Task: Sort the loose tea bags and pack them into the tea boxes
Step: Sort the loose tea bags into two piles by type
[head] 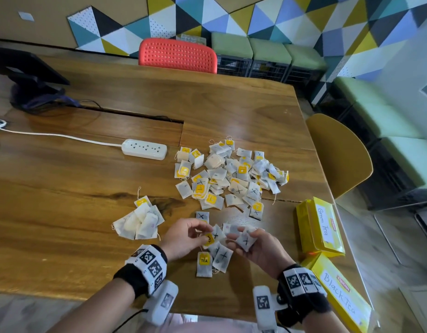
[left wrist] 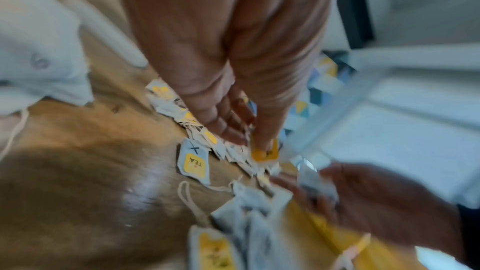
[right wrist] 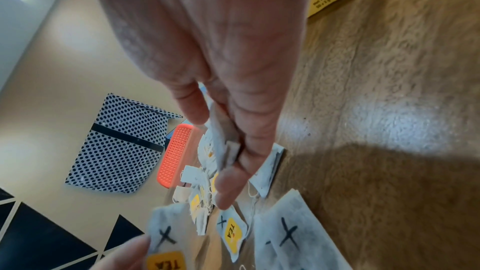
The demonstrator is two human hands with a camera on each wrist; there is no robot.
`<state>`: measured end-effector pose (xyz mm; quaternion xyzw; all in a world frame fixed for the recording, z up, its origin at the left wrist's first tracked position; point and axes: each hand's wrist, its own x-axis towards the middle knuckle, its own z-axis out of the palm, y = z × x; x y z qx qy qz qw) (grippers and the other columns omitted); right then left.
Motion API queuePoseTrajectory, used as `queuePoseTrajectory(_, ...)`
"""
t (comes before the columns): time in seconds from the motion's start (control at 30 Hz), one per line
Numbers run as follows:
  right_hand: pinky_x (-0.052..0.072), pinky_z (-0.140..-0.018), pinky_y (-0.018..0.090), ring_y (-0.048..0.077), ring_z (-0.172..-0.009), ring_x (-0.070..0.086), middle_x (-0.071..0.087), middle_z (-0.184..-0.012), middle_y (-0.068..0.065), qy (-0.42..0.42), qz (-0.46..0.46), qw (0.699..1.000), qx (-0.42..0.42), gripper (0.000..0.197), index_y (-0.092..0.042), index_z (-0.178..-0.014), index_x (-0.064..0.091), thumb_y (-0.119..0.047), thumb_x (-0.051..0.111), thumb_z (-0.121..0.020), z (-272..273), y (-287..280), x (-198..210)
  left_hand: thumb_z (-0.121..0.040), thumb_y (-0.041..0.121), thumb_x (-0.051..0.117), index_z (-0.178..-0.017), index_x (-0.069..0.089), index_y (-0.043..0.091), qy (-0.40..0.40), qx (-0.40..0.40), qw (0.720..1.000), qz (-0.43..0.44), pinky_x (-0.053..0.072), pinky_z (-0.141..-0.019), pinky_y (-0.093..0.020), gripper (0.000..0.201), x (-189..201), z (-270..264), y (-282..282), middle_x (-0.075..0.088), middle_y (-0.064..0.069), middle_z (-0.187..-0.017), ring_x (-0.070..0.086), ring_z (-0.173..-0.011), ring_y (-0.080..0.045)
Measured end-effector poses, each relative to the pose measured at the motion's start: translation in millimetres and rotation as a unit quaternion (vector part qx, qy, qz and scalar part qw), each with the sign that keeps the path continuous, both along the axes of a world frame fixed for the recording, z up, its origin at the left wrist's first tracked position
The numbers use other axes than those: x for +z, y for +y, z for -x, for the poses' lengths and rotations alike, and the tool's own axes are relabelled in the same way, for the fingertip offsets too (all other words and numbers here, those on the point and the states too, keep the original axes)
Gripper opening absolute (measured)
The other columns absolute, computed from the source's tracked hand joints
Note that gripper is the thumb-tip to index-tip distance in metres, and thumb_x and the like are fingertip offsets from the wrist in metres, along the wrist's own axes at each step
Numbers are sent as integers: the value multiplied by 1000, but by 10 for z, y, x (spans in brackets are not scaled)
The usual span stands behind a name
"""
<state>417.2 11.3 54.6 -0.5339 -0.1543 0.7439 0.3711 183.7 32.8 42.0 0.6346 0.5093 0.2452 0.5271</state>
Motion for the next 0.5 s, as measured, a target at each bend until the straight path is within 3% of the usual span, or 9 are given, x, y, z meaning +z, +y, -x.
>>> queuePoseTrajectory(0.1,51,-73,34,38,-97,63,64,-116,28,-12,2,1000,-13,34,1,-119,51,-11,28,-97,-7,9,6,-80,12,75,-90,75,24,50,-55,985,-154,48,-85,-10,14,-5,-20,-42,70,15,-98,63,-93,3)
queuePoseTrajectory(0.2,52,-68,32,33,-86,66,64,-114,28,-52,1,998,-25,28,2,-114,54,-7,32,-98,-47,-10,-34,-85,13,70,-96,74,24,136,-202,963,-115,47,-92,-14,16,-77,13,-94,69,14,-107,61,-100,3)
queuePoseTrajectory(0.27,55,-66,30,31,-83,66,61,-112,29,-75,7,997,-12,27,6,-115,54,-7,35,-101,-82,-33,-65,-86,12,67,-99,73,26,179,-248,948,-85,44,-97,-15,20,-148,95,-123,68,16,-112,58,-105,4)
queuePoseTrajectory(0.33,56,-67,29,28,-80,65,58,-108,27,-110,12,994,23,28,9,-116,54,-9,38,-102,-110,-50,-91,-86,10,66,-101,72,27,180,-225,954,-80,41,-98,-12,24,-193,211,-143,67,17,-112,57,-106,7)
queuePoseTrajectory(0.43,57,-73,31,25,-79,65,59,-104,21,-172,-2,981,89,24,4,-119,53,1,45,-97,-107,-61,-88,-86,11,66,-97,69,35,183,-163,965,-89,41,-95,-10,26,-244,393,-148,65,21,-105,56,-101,8)
queuePoseTrajectory(0.5,58,-69,29,24,-79,68,63,-106,21,-229,-28,963,139,30,-2,-120,51,2,56,-91,-87,-60,-79,-88,16,65,-91,63,43,197,-141,966,-89,40,-93,-7,28,-253,476,-135,63,24,-103,56,-101,7)
